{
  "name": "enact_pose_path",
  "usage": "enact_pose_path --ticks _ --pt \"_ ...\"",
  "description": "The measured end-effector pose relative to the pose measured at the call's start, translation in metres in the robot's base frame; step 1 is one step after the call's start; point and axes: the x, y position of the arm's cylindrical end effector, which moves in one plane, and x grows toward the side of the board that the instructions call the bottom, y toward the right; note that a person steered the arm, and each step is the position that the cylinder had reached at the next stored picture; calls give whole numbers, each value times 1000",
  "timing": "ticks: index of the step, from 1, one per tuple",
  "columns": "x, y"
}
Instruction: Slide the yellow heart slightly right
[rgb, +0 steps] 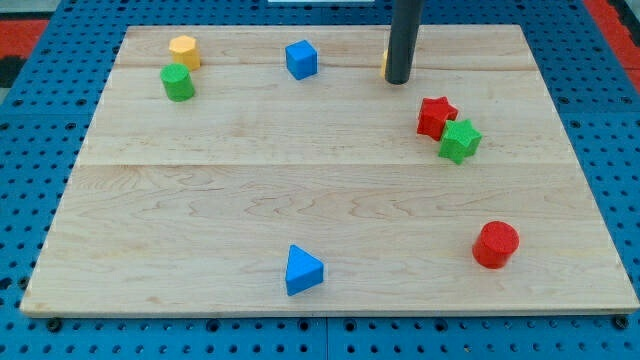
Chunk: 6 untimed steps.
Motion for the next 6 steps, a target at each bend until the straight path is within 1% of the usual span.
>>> enact_pose_path --ticks 1,2,4,6 --pt "-7 -52" --pt "-29 -40" --pt "-27 35" --pt "-27 29"
